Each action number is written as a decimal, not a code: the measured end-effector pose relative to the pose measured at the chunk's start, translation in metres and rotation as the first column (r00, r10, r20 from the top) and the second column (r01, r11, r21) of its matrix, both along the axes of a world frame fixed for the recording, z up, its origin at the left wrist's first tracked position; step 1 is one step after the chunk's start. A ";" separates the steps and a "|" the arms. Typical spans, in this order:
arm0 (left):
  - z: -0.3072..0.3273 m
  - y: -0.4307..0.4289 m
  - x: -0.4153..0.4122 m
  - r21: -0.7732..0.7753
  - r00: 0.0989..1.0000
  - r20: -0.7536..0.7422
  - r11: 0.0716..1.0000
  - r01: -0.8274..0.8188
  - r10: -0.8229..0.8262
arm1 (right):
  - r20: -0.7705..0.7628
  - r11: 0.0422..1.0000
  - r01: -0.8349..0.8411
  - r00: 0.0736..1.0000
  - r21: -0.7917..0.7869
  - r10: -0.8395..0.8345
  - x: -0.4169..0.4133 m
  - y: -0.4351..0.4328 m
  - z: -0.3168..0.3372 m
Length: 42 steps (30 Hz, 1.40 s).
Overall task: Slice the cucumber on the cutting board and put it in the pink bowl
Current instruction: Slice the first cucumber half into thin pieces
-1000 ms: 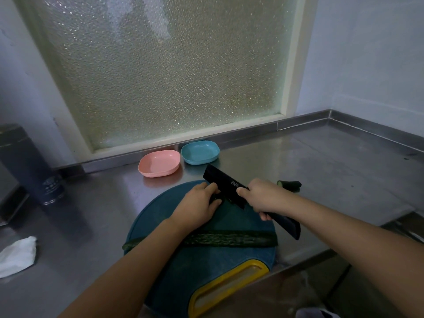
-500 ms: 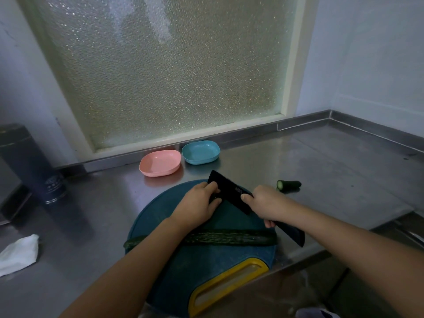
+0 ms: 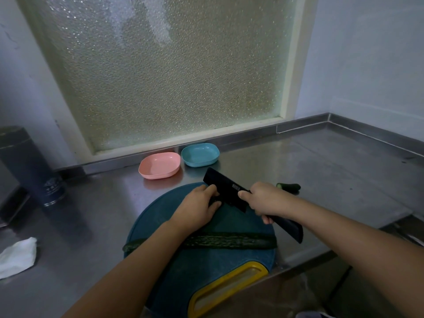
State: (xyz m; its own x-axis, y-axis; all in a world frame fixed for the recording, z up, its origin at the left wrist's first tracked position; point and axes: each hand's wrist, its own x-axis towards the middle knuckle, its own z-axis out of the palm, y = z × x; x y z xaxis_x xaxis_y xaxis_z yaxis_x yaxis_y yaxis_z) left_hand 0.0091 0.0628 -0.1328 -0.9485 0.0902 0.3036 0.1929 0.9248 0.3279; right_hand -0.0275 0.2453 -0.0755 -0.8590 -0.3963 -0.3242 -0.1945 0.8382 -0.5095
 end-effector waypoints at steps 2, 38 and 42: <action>0.000 0.000 0.000 -0.004 1.000 -0.010 1.000 -0.002 0.002 | 0.003 1.000 -0.007 1.000 0.006 0.007 -0.001 -0.003 0.001; 0.000 0.000 0.001 0.011 1.000 0.007 1.000 -0.017 0.017 | 0.000 1.000 -0.021 1.000 -0.019 0.021 0.004 -0.005 -0.003; 0.000 0.001 0.000 0.005 1.000 -0.006 1.000 -0.014 0.014 | -0.043 0.999 -0.034 0.998 -0.001 0.034 0.002 -0.013 -0.007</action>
